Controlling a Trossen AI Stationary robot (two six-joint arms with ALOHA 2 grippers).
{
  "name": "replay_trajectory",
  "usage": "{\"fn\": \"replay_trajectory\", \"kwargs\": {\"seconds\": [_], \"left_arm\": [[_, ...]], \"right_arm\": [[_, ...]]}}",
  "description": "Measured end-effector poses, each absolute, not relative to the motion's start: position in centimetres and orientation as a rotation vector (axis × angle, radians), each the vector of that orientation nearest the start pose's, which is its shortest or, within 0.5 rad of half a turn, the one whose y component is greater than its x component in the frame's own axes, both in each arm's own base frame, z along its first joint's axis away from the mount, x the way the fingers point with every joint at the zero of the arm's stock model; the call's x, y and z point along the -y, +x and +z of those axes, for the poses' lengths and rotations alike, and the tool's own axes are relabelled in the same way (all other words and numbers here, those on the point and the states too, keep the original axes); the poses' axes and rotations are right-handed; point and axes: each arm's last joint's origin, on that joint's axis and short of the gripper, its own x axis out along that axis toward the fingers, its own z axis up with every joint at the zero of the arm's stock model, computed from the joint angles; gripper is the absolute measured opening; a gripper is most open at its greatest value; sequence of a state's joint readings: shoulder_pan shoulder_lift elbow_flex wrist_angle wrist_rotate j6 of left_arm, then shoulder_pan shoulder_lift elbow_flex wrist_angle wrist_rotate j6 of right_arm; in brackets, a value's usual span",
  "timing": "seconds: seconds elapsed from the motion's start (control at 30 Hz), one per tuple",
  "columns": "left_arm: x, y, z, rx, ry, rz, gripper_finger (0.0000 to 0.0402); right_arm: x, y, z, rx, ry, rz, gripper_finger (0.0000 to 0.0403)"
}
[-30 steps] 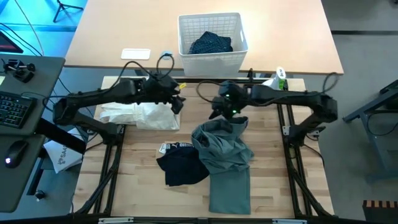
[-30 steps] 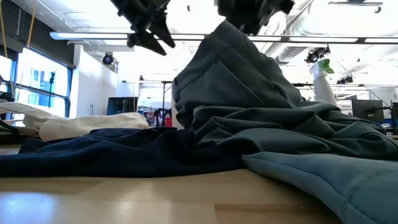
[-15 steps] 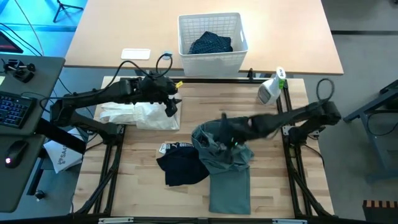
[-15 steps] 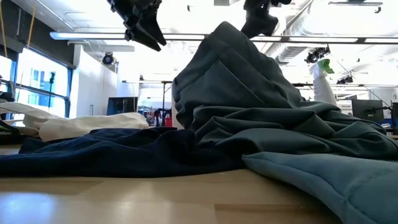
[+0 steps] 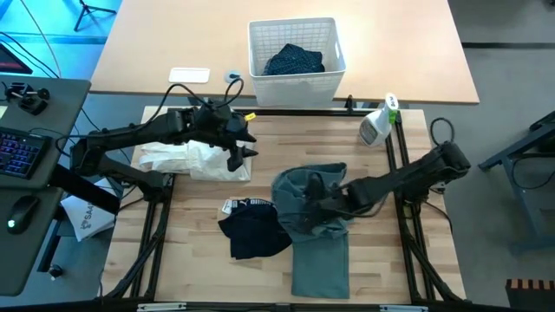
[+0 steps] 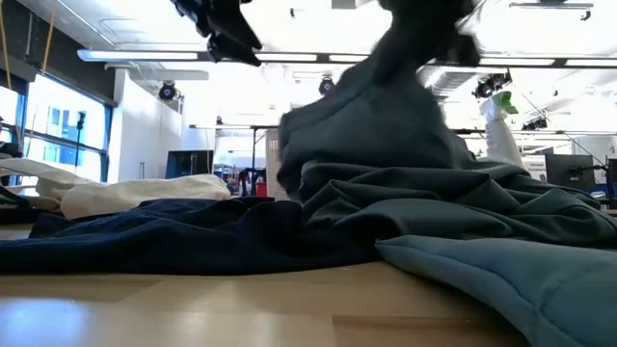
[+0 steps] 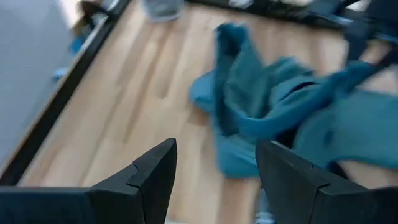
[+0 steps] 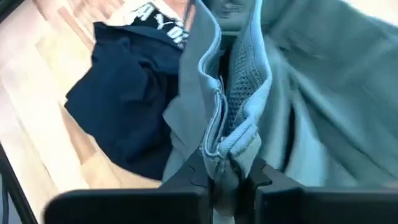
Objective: Fold Laundry from Bin
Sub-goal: Fold the green pants
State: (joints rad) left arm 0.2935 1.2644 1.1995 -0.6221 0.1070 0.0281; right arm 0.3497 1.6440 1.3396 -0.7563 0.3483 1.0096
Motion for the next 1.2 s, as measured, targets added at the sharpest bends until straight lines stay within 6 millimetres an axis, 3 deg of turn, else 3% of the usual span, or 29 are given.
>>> {"fn": "replay_trajectory", "kwargs": {"seconds": [0.17,0.27,0.37,0.57,0.73,0.97,1.2], "left_arm": [[-7.6,27.9,33.5,-0.55,-0.221,0.127,0.0207],[-8.3,31.0,32.5,-0.443,-0.26,0.072,0.0207],[-9.3,34.3,30.2,-0.376,-0.263,0.056,0.0207],[-11.5,40.0,26.6,-0.415,-0.335,-0.092,0.022],[-11.5,43.8,24.5,-0.49,-0.301,-0.201,0.0247],[-10.3,45.9,22.9,-0.614,-0.105,-0.191,0.0255],[-9.7,46.0,21.6,-0.684,-0.223,-0.166,0.0255]], "right_arm": [[-11.8,29.0,28.4,-0.889,0.584,-0.545,0.0028],[-12.7,28.4,28.7,-0.867,0.593,-0.534,0.0018],[-13.5,28.3,28.7,-0.868,0.604,-0.503,0.0007],[-14.1,28.0,28.7,-0.855,0.647,-0.517,0.0013],[-14.1,28.0,28.7,-0.856,0.644,-0.515,0.0013],[-14.1,27.9,28.7,-0.863,0.638,-0.51,0.0013],[-14.1,28.0,28.7,-0.865,0.638,-0.504,0.0013]]}}
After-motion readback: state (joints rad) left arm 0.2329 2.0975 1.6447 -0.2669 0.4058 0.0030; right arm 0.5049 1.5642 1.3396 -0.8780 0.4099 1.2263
